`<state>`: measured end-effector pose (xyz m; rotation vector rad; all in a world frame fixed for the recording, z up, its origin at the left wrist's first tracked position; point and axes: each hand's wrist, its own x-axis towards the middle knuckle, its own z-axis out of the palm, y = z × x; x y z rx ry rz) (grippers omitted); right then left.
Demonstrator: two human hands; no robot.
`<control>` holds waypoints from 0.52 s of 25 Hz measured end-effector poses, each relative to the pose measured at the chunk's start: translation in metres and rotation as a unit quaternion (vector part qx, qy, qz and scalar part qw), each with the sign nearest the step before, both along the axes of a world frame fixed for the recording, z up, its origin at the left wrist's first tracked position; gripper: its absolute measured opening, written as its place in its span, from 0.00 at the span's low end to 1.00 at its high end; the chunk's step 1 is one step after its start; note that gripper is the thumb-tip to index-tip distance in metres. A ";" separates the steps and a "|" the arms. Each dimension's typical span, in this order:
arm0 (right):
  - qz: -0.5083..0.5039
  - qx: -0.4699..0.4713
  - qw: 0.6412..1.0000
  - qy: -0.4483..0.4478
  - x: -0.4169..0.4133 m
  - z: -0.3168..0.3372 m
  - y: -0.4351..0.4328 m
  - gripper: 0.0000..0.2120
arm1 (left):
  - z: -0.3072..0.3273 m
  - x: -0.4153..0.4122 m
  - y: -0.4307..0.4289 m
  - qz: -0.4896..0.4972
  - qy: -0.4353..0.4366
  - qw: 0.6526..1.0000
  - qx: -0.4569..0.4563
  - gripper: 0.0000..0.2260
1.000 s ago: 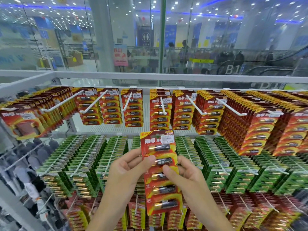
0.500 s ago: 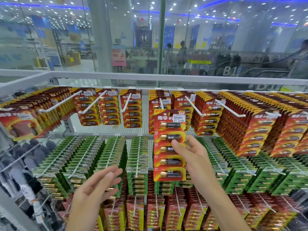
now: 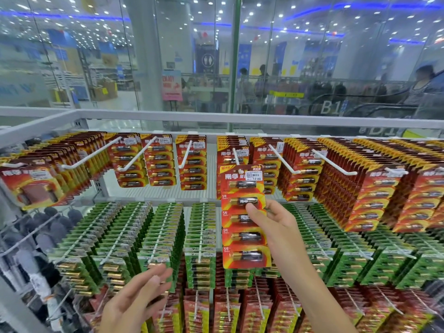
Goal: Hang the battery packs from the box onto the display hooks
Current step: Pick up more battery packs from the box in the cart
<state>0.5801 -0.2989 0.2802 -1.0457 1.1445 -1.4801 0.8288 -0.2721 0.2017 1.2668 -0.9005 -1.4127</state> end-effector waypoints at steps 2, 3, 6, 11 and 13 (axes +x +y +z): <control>-0.012 0.014 1.000 0.011 0.002 0.001 -0.019 0.10 | 0.000 -0.001 0.002 -0.007 0.005 1.000 0.004 0.17; -0.018 0.019 1.000 0.017 0.003 0.001 -0.030 0.10 | 0.000 0.000 0.003 -0.007 0.010 1.000 0.007 0.19; -0.042 0.034 0.998 0.043 0.005 -0.003 -0.066 0.09 | 0.000 0.000 0.005 -0.011 0.026 1.000 0.009 0.25; -0.079 0.033 0.993 0.084 -0.003 -0.023 -0.121 0.27 | 0.005 -0.003 0.002 0.002 -0.002 1.000 -0.028 0.11; -0.078 0.045 0.989 0.115 -0.010 -0.036 -0.138 0.41 | 0.007 -0.003 0.002 -0.003 -0.014 0.999 -0.041 0.10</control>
